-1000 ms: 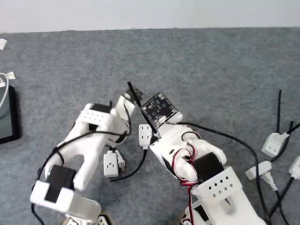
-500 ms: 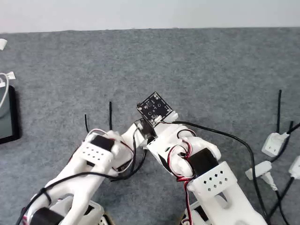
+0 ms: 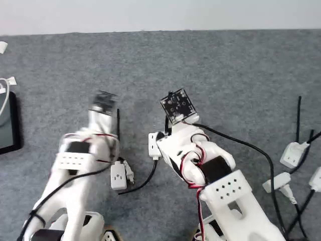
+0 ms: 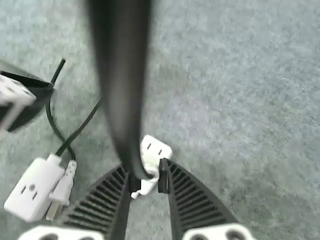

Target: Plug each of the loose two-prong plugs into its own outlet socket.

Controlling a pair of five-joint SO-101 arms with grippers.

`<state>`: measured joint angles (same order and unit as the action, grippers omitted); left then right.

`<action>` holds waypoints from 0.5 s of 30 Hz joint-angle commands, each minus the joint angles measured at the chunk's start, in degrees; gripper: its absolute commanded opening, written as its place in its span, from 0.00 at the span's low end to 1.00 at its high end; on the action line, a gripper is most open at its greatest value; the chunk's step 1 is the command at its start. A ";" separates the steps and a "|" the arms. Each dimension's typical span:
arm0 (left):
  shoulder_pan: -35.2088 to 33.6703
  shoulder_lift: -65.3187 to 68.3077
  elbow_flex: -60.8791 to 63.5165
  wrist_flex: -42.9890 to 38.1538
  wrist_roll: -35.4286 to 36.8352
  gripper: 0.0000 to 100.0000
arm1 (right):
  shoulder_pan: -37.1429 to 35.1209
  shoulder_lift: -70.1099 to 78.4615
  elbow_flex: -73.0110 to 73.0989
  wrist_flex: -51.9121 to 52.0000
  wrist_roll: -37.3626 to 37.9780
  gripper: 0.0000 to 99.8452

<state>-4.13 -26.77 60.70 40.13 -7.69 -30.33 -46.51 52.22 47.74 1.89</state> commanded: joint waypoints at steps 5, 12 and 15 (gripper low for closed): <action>-4.31 -1.58 1.80 -5.19 -3.34 0.01 | 2.24 19.65 -13.10 -3.30 -3.60 0.01; -4.31 -1.58 1.89 -5.45 -4.22 0.01 | 2.15 28.35 -18.29 -3.82 -4.31 0.01; -4.31 -1.58 1.89 -5.45 -4.22 0.01 | 2.15 29.14 -18.29 -4.62 -5.19 0.01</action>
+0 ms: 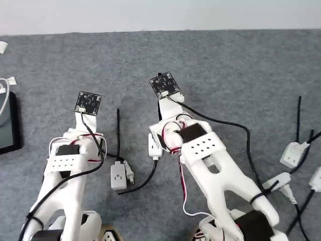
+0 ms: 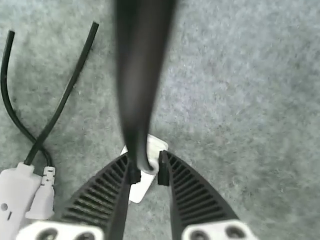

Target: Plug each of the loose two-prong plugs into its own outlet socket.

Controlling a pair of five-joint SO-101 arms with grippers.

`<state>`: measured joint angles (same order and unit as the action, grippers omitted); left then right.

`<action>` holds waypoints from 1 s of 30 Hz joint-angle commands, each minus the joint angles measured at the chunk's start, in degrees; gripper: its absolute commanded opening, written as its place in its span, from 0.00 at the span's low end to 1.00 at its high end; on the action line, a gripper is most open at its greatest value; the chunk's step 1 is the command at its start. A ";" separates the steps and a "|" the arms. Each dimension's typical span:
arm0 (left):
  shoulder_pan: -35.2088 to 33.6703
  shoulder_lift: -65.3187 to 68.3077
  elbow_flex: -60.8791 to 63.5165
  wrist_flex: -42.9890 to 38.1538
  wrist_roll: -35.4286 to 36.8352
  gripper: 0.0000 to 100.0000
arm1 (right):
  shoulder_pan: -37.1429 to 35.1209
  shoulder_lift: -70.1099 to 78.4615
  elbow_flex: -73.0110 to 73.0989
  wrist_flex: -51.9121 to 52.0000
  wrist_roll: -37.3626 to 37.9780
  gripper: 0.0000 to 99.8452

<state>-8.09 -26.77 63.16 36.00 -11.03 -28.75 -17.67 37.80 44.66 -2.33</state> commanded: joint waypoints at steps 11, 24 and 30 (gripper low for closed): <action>-0.35 -1.58 -0.57 -1.32 -0.88 0.01 | -2.24 0.48 -2.64 -2.51 -1.14 0.01; -0.35 -1.58 -0.48 -1.23 -0.88 0.01 | -1.80 0.48 -1.05 -2.77 -1.05 0.01; -0.35 -1.49 -0.48 -1.23 -0.88 0.01 | -1.45 0.40 0.09 -2.15 -1.05 0.01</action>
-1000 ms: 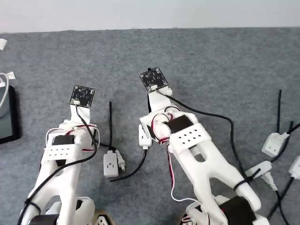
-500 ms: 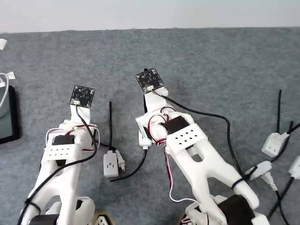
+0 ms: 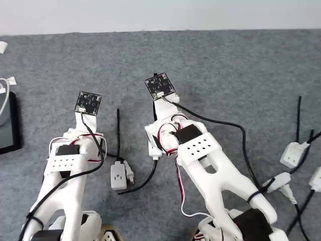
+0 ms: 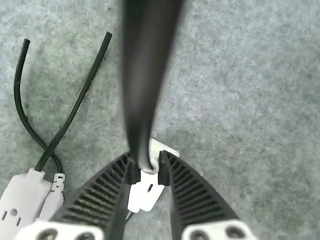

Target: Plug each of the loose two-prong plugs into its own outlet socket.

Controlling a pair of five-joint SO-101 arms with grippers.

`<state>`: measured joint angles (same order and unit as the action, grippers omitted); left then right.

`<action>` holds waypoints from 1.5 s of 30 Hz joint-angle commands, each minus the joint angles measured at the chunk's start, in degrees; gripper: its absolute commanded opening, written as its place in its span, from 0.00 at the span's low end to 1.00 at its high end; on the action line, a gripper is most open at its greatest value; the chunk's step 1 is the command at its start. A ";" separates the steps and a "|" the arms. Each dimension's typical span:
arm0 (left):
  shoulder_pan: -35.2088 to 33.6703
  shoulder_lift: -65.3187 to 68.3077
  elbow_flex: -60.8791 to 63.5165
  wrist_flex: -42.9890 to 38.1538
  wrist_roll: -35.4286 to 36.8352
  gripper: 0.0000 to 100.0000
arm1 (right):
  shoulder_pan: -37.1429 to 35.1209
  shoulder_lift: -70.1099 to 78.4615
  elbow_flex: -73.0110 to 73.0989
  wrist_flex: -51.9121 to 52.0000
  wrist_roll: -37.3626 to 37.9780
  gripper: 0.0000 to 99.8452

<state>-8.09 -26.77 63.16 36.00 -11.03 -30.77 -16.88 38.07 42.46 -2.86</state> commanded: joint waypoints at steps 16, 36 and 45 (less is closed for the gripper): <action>-0.44 -1.49 -0.48 -1.14 -0.88 0.01 | 1.19 -0.22 2.02 -0.13 -0.44 0.01; -0.53 -1.49 -0.48 -1.14 -0.88 0.01 | 2.86 -0.22 3.52 -2.95 -0.09 0.01; -0.53 -1.49 -0.48 -1.14 -0.88 0.01 | 0.48 -0.22 3.60 -4.09 -0.26 0.01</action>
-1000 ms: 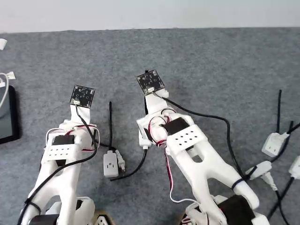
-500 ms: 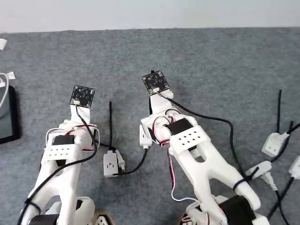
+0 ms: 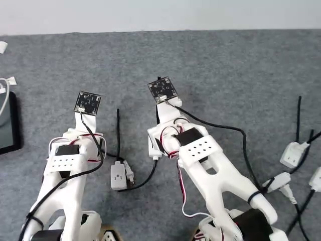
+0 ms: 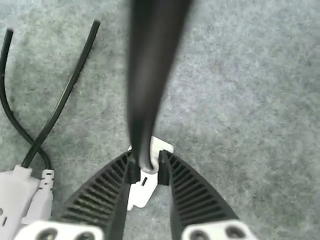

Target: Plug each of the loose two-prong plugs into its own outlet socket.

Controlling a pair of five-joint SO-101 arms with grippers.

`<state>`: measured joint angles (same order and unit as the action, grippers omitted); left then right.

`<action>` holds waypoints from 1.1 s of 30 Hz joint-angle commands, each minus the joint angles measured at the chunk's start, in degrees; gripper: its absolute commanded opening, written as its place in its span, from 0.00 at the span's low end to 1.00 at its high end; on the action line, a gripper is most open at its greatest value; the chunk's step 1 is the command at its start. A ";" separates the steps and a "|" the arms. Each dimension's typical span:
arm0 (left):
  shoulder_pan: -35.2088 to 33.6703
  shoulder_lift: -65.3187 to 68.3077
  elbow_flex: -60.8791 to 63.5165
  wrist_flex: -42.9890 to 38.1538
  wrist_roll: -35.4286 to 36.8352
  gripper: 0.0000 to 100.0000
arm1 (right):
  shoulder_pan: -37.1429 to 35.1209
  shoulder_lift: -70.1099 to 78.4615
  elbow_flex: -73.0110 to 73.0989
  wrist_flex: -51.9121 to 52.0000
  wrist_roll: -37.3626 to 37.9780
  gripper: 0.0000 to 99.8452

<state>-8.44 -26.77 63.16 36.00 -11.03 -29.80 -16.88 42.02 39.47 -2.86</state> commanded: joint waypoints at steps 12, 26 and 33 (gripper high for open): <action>-0.26 -1.49 -0.48 -1.14 -0.88 0.01 | -0.57 6.81 -0.70 -0.66 0.00 0.01; -0.26 -1.49 -0.48 -1.14 -0.88 0.01 | -6.20 9.27 -0.88 2.95 4.22 0.02; -0.35 -1.49 -0.48 -1.14 -0.88 0.01 | -9.36 9.63 -1.93 3.38 0.09 0.24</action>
<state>-8.53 -26.77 63.16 36.00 -11.03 -37.19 -7.47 42.02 42.02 -0.40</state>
